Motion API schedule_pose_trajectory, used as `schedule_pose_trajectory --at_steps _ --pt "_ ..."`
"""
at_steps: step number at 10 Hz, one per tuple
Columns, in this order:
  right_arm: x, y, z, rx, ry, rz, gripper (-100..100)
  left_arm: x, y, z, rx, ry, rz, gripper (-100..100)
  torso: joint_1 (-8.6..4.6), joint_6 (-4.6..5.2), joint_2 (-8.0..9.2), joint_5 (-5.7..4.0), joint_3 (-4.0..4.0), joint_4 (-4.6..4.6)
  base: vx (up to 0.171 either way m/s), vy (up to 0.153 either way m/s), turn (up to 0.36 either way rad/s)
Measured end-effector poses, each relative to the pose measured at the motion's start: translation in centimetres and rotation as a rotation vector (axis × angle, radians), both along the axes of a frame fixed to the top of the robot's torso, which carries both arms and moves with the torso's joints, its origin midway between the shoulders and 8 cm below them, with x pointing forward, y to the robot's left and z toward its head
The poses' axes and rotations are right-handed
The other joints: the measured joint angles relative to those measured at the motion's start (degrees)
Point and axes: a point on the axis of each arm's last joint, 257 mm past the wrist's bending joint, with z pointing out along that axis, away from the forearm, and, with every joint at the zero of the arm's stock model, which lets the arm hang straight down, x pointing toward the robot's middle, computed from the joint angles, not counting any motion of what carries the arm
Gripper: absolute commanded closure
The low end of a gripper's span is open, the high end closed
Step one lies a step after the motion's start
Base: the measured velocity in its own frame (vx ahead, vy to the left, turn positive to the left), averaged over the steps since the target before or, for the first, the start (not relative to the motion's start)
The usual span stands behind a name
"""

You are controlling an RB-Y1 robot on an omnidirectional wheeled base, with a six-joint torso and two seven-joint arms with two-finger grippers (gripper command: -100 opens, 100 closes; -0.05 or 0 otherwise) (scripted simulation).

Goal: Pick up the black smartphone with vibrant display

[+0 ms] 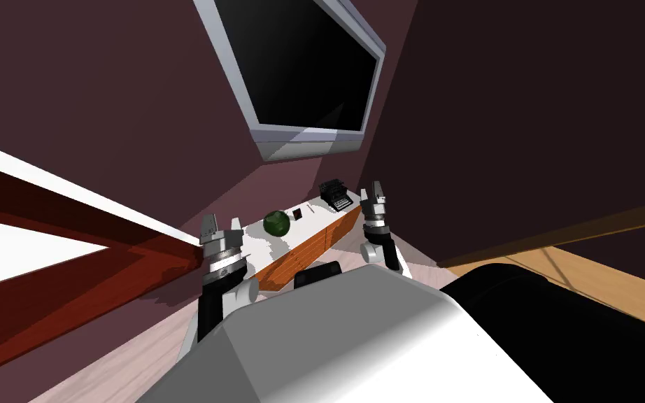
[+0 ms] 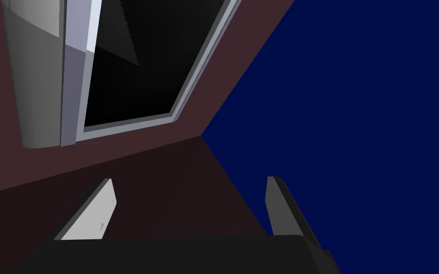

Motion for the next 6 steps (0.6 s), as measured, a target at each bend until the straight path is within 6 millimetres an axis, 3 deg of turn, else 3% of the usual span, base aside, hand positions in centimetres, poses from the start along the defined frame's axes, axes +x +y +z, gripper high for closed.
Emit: schedule_pose_trajectory --at_steps 4,6 --pt "0.0 0.0 0.0 0.000 0.000 0.000 0 1.5 0.6 -1.2 0.024 0.067 -0.051 -100 -0.23 0.03 0.03 -0.05 0.02 0.01 -0.011 -0.057 -0.207" --pt "0.0 0.0 0.0 0.000 0.000 0.000 0 3.0 1.6 -2.7 0.017 0.128 -0.075 -100 -0.26 0.05 0.13 -0.06 0.07 0.03 -0.040 -0.091 -0.360"
